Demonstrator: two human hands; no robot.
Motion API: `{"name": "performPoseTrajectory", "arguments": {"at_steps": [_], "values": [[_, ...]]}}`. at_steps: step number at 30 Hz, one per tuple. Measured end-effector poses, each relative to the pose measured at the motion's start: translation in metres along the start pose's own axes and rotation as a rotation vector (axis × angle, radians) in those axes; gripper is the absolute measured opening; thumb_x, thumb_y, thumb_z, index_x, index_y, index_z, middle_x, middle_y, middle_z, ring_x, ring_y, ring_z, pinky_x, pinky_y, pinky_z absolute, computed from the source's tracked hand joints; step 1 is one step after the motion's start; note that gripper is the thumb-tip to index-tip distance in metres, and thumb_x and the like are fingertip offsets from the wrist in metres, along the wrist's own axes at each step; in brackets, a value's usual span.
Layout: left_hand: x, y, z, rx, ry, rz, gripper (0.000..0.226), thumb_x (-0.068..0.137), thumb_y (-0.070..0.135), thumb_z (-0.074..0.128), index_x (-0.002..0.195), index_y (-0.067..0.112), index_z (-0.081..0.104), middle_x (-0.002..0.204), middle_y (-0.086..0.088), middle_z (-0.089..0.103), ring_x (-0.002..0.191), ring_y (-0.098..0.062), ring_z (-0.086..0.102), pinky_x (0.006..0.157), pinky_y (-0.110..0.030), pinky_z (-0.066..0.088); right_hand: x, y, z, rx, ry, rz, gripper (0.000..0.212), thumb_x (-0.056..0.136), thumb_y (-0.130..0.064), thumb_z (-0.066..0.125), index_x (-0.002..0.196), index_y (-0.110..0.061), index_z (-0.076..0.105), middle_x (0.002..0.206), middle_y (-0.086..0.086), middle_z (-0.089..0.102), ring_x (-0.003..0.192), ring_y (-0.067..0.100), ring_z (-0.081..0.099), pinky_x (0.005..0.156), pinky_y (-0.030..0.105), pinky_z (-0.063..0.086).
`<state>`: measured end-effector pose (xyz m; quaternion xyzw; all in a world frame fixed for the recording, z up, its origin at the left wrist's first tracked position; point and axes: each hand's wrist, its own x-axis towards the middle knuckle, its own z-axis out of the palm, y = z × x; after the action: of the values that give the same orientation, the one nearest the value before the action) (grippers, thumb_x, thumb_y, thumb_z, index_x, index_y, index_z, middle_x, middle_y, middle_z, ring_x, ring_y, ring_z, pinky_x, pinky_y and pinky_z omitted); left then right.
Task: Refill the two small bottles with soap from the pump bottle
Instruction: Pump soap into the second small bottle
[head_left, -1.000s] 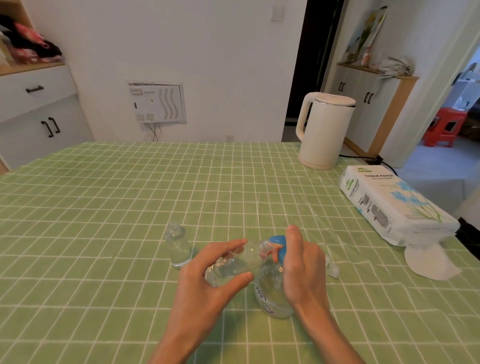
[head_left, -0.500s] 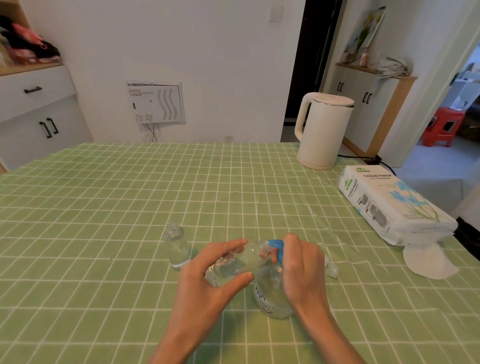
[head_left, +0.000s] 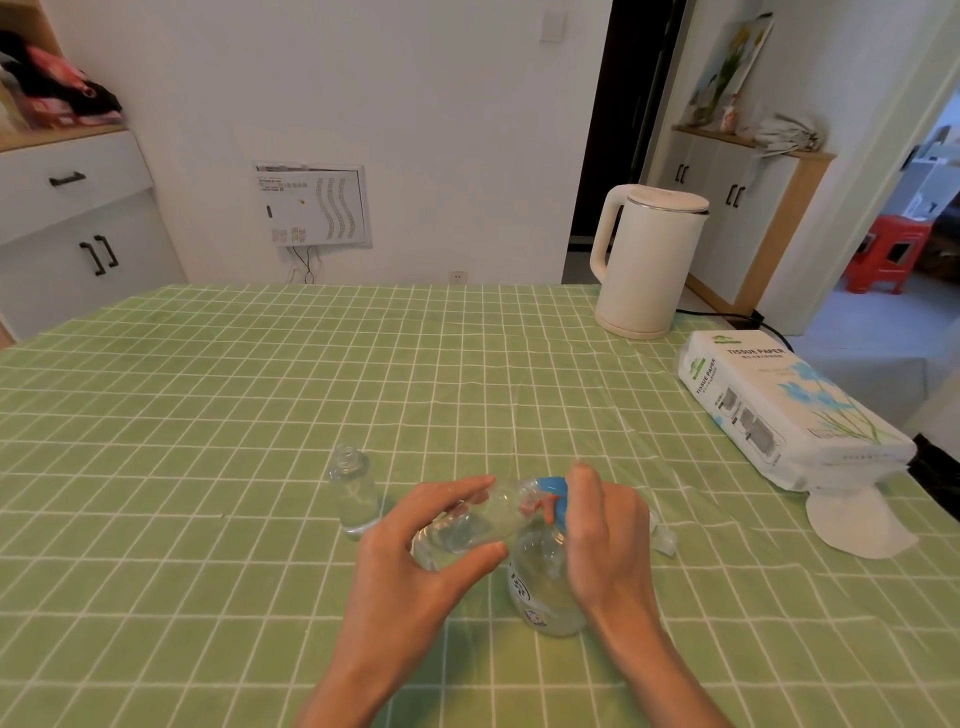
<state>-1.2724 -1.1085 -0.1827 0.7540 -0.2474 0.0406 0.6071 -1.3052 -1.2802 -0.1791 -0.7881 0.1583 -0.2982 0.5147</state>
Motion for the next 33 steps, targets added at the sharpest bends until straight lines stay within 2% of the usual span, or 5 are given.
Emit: {"name": "performPoseTrajectory", "arguments": {"at_steps": [4,9,17,24,33], "values": [[-0.001,0.001,0.001,0.009,0.0,0.011,0.055,0.073,0.013,0.093,0.117,0.042,0.077,0.109,0.022,0.078,0.109,-0.002,0.069,0.091,-0.003,0.043,-0.002,-0.005,-0.002,-0.015,0.02,-0.017,0.054,0.091,-0.033,0.037,0.039,-0.026,0.05,0.036,-0.012,0.042,0.039,0.007,0.039,0.049,0.02,0.025],[0.0,0.0,0.001,-0.007,0.008,0.026,0.054,0.073,0.015,0.093,0.117,0.041,0.077,0.109,0.02,0.078,0.108,-0.005,0.07,0.09,-0.003,0.043,0.0,-0.011,-0.008,0.073,-0.122,0.132,0.072,0.096,-0.063,0.03,0.039,-0.028,0.055,0.04,-0.018,0.052,0.04,0.004,0.045,0.058,0.033,0.036],[0.001,-0.004,-0.002,0.01,0.014,0.032,0.056,0.072,0.013,0.094,0.118,0.041,0.076,0.11,0.022,0.079,0.107,-0.006,0.07,0.089,-0.003,0.043,0.05,-0.052,-0.033,-0.092,-0.272,0.201,0.079,0.09,-0.08,0.018,0.127,-0.03,0.067,0.119,-0.017,0.074,0.109,-0.013,0.055,0.087,0.028,0.036],[0.004,-0.004,-0.003,-0.001,0.019,0.034,0.054,0.074,0.019,0.095,0.118,0.044,0.076,0.111,0.021,0.079,0.108,-0.006,0.07,0.09,-0.004,0.043,0.064,-0.068,-0.017,-0.492,-0.299,0.067,0.05,0.111,-0.051,0.019,0.082,-0.021,0.047,0.081,-0.002,0.055,0.082,0.021,0.053,0.09,0.048,0.048],[0.009,-0.006,-0.004,0.013,0.016,0.03,0.054,0.074,0.015,0.093,0.119,0.039,0.076,0.11,0.022,0.078,0.108,-0.004,0.07,0.089,-0.002,0.043,0.063,-0.062,-0.008,-0.566,-0.227,0.092,0.041,0.113,-0.04,0.022,0.088,-0.018,0.048,0.076,0.0,0.054,0.077,0.024,0.052,0.092,0.055,0.049]]}}
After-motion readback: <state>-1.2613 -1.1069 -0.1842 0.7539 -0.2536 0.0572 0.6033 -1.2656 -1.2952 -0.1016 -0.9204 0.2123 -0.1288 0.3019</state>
